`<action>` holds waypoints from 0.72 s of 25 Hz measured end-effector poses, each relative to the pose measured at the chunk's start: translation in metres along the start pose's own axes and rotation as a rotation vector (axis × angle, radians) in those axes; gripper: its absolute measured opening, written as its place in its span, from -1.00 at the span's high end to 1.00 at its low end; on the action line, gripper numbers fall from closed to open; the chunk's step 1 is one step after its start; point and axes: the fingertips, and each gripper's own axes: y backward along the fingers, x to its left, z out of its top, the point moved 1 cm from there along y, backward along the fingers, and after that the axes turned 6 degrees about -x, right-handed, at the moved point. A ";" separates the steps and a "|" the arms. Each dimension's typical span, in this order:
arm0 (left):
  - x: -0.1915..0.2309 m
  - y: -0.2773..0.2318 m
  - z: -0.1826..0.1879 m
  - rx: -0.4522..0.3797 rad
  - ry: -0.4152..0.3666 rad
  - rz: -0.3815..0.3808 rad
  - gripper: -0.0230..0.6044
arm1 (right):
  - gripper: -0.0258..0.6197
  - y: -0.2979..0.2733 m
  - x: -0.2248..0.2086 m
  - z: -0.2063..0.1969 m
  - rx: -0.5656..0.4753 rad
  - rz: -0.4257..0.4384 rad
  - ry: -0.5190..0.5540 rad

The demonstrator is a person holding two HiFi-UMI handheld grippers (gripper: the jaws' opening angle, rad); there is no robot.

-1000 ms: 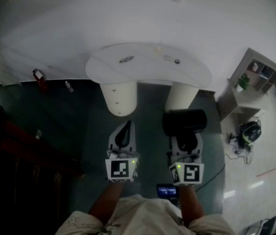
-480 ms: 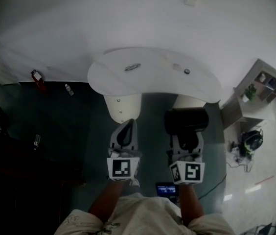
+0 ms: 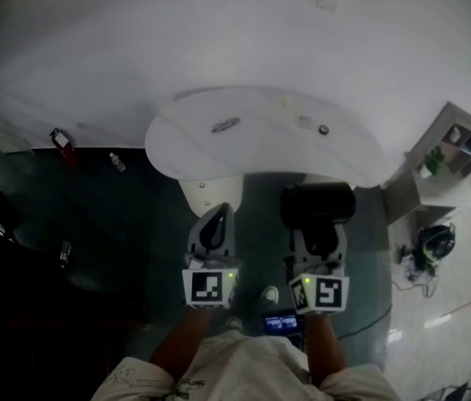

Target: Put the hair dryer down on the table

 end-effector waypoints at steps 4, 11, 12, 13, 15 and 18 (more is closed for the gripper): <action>-0.003 -0.036 -0.012 -0.003 0.000 0.007 0.93 | 0.17 -0.028 -0.020 -0.013 -0.008 0.014 -0.002; -0.017 -0.119 -0.030 -0.001 0.006 0.039 0.93 | 0.17 -0.093 -0.078 -0.030 -0.011 0.043 -0.017; -0.018 -0.131 -0.031 -0.006 0.009 0.047 0.93 | 0.17 -0.102 -0.086 -0.033 -0.009 0.046 -0.021; -0.020 -0.141 -0.033 -0.009 0.008 0.053 0.93 | 0.17 -0.110 -0.095 -0.036 -0.006 0.049 -0.024; -0.026 -0.162 -0.037 -0.008 -0.004 0.060 0.93 | 0.17 -0.125 -0.111 -0.041 -0.003 0.058 -0.027; -0.034 -0.192 -0.042 -0.012 -0.019 0.067 0.93 | 0.17 -0.146 -0.135 -0.047 -0.003 0.064 -0.038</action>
